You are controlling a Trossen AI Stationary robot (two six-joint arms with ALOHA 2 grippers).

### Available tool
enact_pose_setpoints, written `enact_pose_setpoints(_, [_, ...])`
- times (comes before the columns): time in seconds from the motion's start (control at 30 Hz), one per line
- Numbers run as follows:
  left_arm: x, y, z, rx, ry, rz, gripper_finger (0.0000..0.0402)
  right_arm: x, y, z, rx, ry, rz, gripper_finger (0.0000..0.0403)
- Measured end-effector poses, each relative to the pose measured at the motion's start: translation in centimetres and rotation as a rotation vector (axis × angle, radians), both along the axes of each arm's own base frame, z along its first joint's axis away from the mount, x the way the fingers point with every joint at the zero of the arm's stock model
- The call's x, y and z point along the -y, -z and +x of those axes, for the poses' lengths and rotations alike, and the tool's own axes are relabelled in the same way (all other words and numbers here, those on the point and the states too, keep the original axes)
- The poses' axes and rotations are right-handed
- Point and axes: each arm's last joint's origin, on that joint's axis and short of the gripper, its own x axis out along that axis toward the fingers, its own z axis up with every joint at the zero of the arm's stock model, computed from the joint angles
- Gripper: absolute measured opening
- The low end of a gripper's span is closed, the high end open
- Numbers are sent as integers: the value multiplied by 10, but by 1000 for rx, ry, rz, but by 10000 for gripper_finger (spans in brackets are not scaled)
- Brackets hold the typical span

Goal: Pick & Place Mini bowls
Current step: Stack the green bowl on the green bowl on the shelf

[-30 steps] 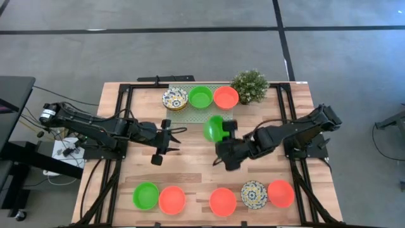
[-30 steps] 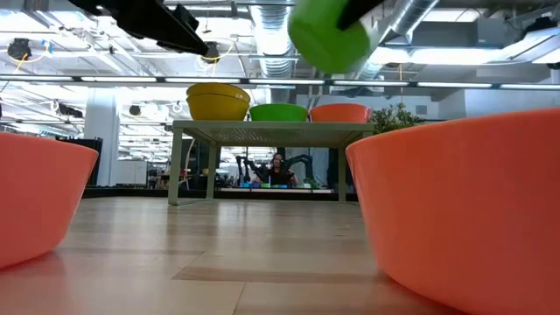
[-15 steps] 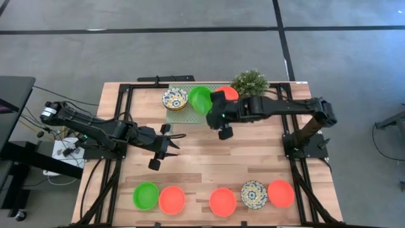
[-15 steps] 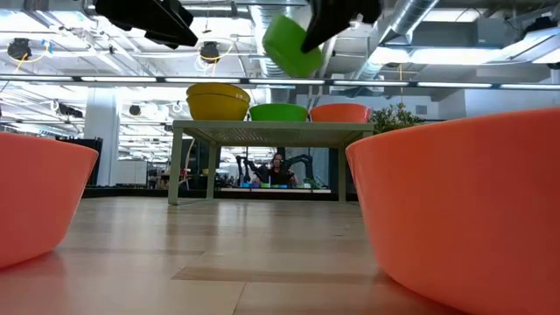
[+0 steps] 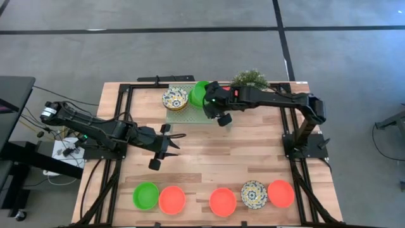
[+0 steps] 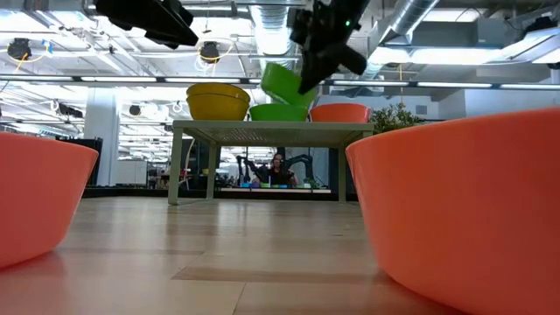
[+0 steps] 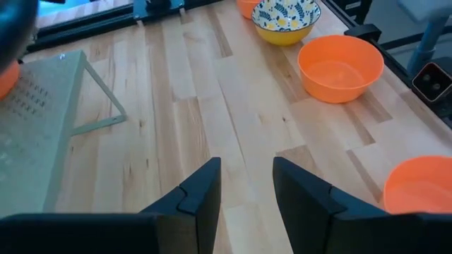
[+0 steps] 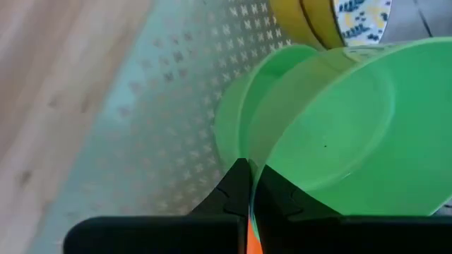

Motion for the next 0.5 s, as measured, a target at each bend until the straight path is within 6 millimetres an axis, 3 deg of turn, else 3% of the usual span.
enact_pose_setpoints(0.5, [0,-1,0,-4,-48,-78,131,15,12,6,-30,-41,7,6])
